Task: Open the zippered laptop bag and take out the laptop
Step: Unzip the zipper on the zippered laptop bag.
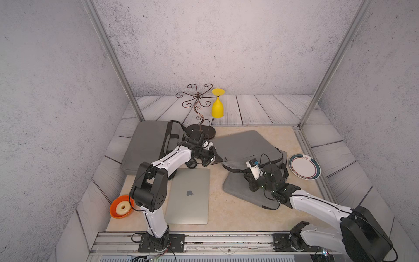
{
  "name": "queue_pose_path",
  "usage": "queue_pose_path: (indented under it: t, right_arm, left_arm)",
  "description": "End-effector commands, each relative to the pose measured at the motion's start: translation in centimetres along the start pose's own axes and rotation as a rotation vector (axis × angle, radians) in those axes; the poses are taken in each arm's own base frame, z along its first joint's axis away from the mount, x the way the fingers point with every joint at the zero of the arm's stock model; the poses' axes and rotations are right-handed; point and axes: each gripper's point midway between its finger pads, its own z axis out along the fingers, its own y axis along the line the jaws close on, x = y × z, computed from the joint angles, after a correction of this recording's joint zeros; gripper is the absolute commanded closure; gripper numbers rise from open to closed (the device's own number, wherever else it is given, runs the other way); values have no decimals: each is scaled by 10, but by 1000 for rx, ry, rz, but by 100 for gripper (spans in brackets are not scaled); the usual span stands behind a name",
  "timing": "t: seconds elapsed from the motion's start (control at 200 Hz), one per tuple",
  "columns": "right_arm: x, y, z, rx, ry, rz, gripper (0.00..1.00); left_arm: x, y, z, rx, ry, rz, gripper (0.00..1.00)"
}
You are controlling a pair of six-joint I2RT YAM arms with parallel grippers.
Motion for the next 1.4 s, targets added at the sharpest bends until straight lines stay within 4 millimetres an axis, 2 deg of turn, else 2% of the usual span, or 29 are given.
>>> queue_pose_path:
  t: [0.0, 0.135, 0.28, 0.525, 0.731, 0.916, 1.096, 1.266, 1.396]
  right_arm:
    - [23, -26, 2, 101, 79, 25, 90]
    - [16, -12, 6, 15, 40, 36, 84]
    - [12, 5, 12, -117, 6, 111, 72]
    - [4, 18, 19, -240, -6, 155, 59]
    - [-6, 27, 33, -336, -41, 207, 55]
    - [-17, 18, 34, -360, -80, 240, 49]
    - [-27, 20, 35, -429, -106, 268, 48]
    - [-23, 29, 38, -504, -77, 287, 51]
    - [-28, 35, 37, -554, -84, 297, 54]
  left_arm:
    - [-31, 0, -22, -11, -100, 18, 100]
    - [-30, -5, -22, 2, -97, 17, 100]
    - [-29, -6, -21, 9, -94, 16, 100]
    - [-27, -3, -19, 4, -83, 15, 100]
    - [-27, -3, -17, 8, -76, 17, 100]
    - [-25, 1, -15, -3, -61, 19, 100]
    - [-25, 2, -14, 1, -57, 18, 100]
    - [-27, 0, -13, 5, -58, 23, 100]
    - [-28, 1, -12, 3, -55, 20, 100]
